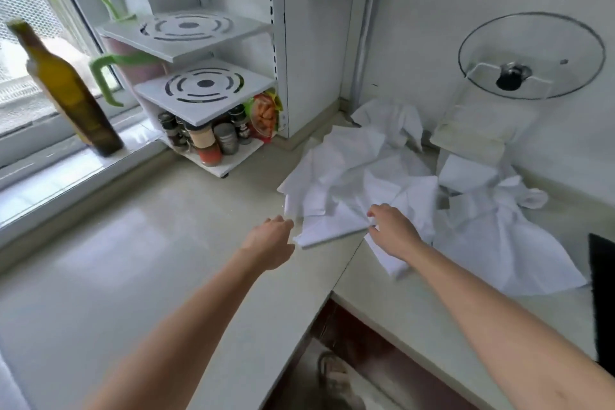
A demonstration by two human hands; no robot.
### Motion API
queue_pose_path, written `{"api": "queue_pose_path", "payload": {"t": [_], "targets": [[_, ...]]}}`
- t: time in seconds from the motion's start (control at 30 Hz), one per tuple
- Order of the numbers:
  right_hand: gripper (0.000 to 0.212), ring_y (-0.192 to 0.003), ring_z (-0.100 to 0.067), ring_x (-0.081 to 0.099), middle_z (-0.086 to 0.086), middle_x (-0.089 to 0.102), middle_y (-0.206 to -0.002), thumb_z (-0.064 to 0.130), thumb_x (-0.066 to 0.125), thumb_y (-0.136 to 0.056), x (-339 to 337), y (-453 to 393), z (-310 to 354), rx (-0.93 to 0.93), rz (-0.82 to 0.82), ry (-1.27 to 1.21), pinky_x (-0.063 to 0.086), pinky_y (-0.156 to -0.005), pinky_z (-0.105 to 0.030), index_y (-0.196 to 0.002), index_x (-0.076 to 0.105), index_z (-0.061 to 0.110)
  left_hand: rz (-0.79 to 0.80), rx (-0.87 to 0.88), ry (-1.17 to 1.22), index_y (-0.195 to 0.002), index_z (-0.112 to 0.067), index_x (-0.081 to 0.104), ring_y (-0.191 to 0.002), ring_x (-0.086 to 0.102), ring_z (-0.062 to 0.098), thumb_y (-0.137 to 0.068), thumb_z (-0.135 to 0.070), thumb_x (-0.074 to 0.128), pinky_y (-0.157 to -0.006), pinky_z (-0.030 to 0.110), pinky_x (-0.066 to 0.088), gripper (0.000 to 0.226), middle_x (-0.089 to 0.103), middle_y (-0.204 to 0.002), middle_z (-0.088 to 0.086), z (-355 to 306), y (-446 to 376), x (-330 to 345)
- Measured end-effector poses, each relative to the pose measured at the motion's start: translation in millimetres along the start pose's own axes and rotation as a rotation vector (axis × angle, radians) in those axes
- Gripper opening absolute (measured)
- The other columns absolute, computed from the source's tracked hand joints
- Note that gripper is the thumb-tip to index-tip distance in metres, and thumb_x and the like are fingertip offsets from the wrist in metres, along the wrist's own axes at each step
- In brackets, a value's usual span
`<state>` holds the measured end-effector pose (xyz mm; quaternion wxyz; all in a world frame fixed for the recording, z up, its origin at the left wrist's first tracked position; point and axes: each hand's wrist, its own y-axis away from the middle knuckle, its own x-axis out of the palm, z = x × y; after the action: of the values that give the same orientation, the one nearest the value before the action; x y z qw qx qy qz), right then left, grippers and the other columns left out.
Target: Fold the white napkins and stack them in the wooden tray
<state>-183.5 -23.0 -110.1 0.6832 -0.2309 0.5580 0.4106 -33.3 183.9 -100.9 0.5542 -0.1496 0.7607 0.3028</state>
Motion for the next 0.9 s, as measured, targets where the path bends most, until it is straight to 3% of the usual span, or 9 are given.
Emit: {"api": "queue_pose_path", "payload": {"t": [0.2, 0.27, 0.37, 0.47, 0.53, 0.57, 0.67, 0.77, 0.9], "targets": [[0.069, -0.144, -0.027, 0.015, -0.012, 0.017, -0.155, -0.009, 0.046, -0.085, -25.6, -119.6, 16.1, -0.606, 0.084, 0.554, 0.022, -0.111, -0.034, -0.147, 0.027, 0.014, -0.030, -0.163, 0.120, -0.142, -0.016, 0.038, -0.124, 0.045, 0.025, -0.095, -0.028, 0.052, -0.094, 0.033, 0.040, 0.050, 0.046, -0.136, 0.006, -0.5, -47.0, -6.7], [0.065, -0.146, -0.027, 0.010, -0.012, 0.012, -0.158, -0.007, 0.046, -0.088, -27.3, -159.3, 24.2, -0.822, 0.125, 0.686, 0.017, -0.114, -0.035, -0.147, 0.029, 0.013, -0.036, -0.207, 0.133, -0.140, -0.016, 0.040, -0.122, 0.046, 0.025, -0.094, -0.029, 0.052, -0.094, 0.032, 0.040, 0.049, 0.047, -0.134, 0.005, 0.4, -56.2, -7.2], [0.048, -0.136, -0.027, 0.039, -0.011, 0.043, -0.147, 0.008, 0.074, -0.073, -15.4, -206.8, 40.3, -1.101, 0.114, 0.867, 0.033, -0.110, -0.037, -0.119, 0.066, 0.019, -0.060, -0.264, 0.159, -0.138, -0.015, 0.042, -0.122, 0.046, 0.024, -0.094, -0.030, 0.053, -0.096, 0.032, 0.040, 0.047, 0.048, -0.134, 0.005, 4.5, -66.6, -7.7], [0.041, -0.146, -0.025, 0.017, -0.011, 0.028, -0.154, 0.010, 0.050, -0.093, -3.7, -224.1, 46.4, -1.172, 0.175, 1.016, 0.009, -0.118, -0.037, -0.133, 0.052, 0.008, -0.079, -0.295, 0.195, -0.141, -0.016, 0.040, -0.127, 0.042, 0.024, -0.094, -0.031, 0.055, -0.102, 0.032, 0.037, 0.052, 0.045, -0.139, 0.006, 6.0, -69.0, -7.6], [0.034, -0.144, -0.025, 0.021, -0.012, 0.040, -0.148, 0.006, 0.044, -0.095, -10.6, -227.9, 50.0, -1.069, 0.262, 0.793, 0.005, -0.118, -0.035, -0.126, 0.057, 0.008, -0.120, -0.288, 0.257, -0.144, -0.016, 0.036, -0.133, 0.036, 0.024, -0.093, -0.033, 0.058, -0.108, 0.032, 0.033, 0.058, 0.039, -0.145, 0.005, 7.5, -69.5, -11.3], [0.022, -0.137, -0.025, 0.034, -0.010, 0.055, -0.132, 0.007, 0.047, -0.094, -18.4, -228.4, 55.8, -1.019, 0.267, 0.571, 0.013, -0.118, -0.036, -0.106, 0.064, 0.015, -0.156, -0.278, 0.327, -0.146, -0.017, 0.034, -0.137, 0.032, 0.023, -0.091, -0.035, 0.060, -0.111, 0.032, 0.029, 0.064, 0.035, -0.148, 0.004, 9.2, -69.4, -15.9], [0.037, -0.078, -0.019, 0.052, 0.004, 0.048, -0.070, 0.020, 0.059, -0.090, -59.3, -227.9, 84.6, -0.938, 0.277, 0.004, 0.042, -0.082, -0.036, -0.062, 0.035, 0.025, -0.295, -0.257, 0.665, -0.151, -0.024, 0.023, -0.145, 0.016, 0.017, -0.085, -0.040, 0.068, -0.118, 0.035, 0.019, 0.081, 0.022, -0.156, -0.002, 12.6, -64.1, -42.4], [0.041, -0.060, -0.008, 0.038, 0.006, 0.038, -0.059, 0.021, 0.065, -0.088, -107.7, -202.7, 125.6, -0.943, 0.372, -0.271, 0.030, -0.059, -0.022, -0.059, 0.036, 0.017, -0.444, -0.254, 0.887, -0.150, -0.033, 0.020, -0.143, 0.016, 0.005, -0.079, -0.042, 0.073, -0.116, 0.027, 0.019, 0.089, 0.021, -0.155, -0.012, 19.9, -49.5, -78.0], [0.036, -0.061, -0.014, 0.038, -0.009, 0.039, -0.064, 0.020, 0.061, -0.093, -138.7, -177.4, 172.5, -0.979, 0.488, -0.528, 0.028, -0.056, -0.018, -0.071, 0.050, -0.006, -0.591, -0.155, 1.117, -0.144, -0.030, 0.039, -0.132, 0.039, -0.001, -0.080, -0.041, 0.070, -0.109, 0.024, 0.032, 0.072, 0.043, -0.144, -0.016, 42.6, -16.4, -123.5]]}}
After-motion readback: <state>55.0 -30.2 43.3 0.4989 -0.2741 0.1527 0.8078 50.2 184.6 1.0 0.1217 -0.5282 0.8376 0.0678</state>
